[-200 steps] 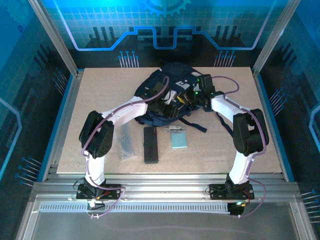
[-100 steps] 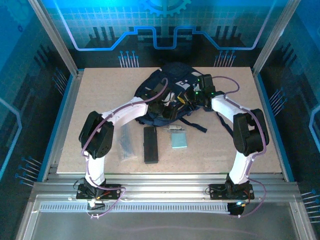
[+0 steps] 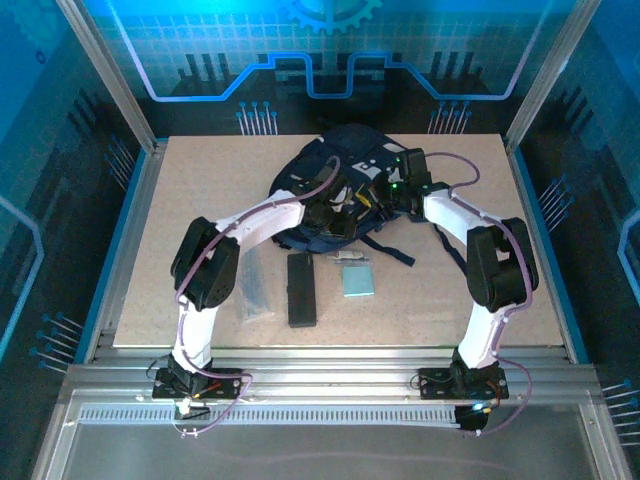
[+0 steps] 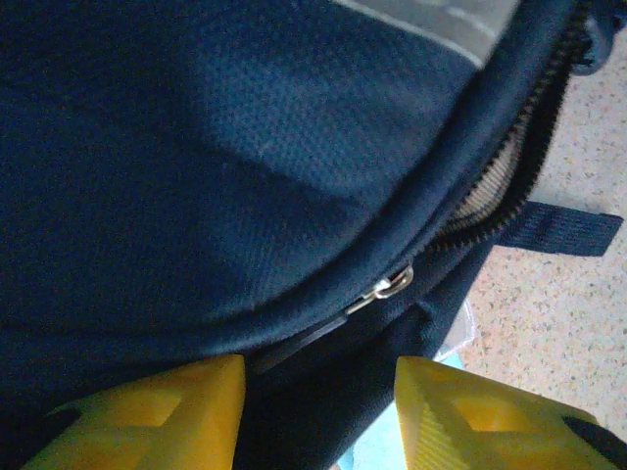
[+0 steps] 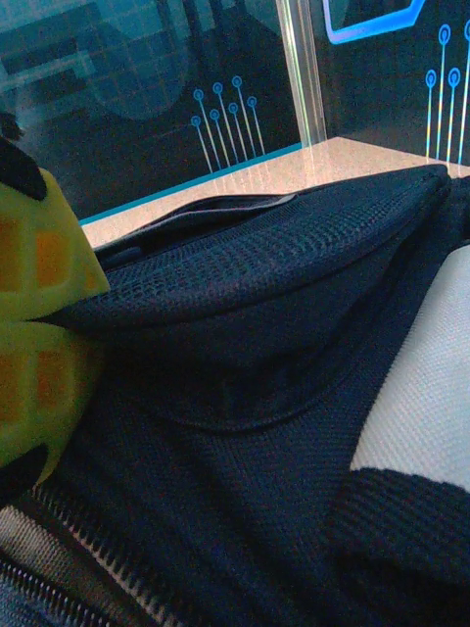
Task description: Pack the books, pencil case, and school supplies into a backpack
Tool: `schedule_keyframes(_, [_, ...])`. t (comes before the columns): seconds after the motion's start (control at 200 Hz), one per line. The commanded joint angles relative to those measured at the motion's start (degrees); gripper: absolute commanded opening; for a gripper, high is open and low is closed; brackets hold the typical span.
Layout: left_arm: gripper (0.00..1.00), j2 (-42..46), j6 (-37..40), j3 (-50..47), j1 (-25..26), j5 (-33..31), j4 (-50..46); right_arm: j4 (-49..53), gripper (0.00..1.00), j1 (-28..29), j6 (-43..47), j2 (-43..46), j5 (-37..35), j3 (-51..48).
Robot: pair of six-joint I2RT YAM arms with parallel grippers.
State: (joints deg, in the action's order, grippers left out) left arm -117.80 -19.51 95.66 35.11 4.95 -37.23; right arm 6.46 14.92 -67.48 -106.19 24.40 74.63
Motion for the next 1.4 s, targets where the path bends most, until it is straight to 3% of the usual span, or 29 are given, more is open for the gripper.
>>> schedule_keyframes(0.0, [0.47, -3.6, -3.8, 2.8, 0.2, 1.5, -1.5, -6.9, 0.0, -0.7, -0.3, 4.5, 2.1, 2.9])
schedule_keyframes(0.15, [0.49, -1.6, -7.1, -0.2, 0.1, 6.3, 6.4, -7.6, 0.0, -0.8, -0.7, 4.2, 2.5, 2.9])
schedule_keyframes(0.335, [0.4, 2.4, -9.0, -3.8, -0.3, 12.9, 17.0, -8.3, 0.0, -1.1, -1.2, 4.4, 2.8, 1.9])
schedule_keyframes(0.505, [0.35, 4.9, -8.1, -5.2, -0.2, 13.8, 16.1, -8.4, 0.0, -1.6, -1.1, 4.5, 2.7, 1.5])
schedule_keyframes(0.695, [0.37, 8.7, -8.4, -10.5, -0.1, 13.8, 16.0, -8.0, 0.0, -1.9, -1.0, 4.3, 2.7, 1.7])
schedule_keyframes(0.815, [0.43, 9.2, -8.1, -11.9, -0.1, 11.3, 16.9, -8.2, 0.0, -1.8, -1.3, 3.9, 2.6, 1.7])
schedule_keyframes(1.096, [0.44, 3.3, -4.4, -7.0, -0.2, 3.1, 15.7, -7.8, 0.0, -1.7, -1.1, 4.0, 2.8, 2.0])
schedule_keyframes(1.226, [0.49, 3.7, -3.8, -6.8, -0.2, -3.7, 14.0, -7.8, 0.0, -1.7, -1.1, 4.0, 2.8, 2.3])
schedule_keyframes(1.396, [0.53, 3.7, -5.0, -7.9, 0.0, -7.3, 13.0, -9.2, 0.0, -1.6, -2.3, 3.3, 3.9, 2.9])
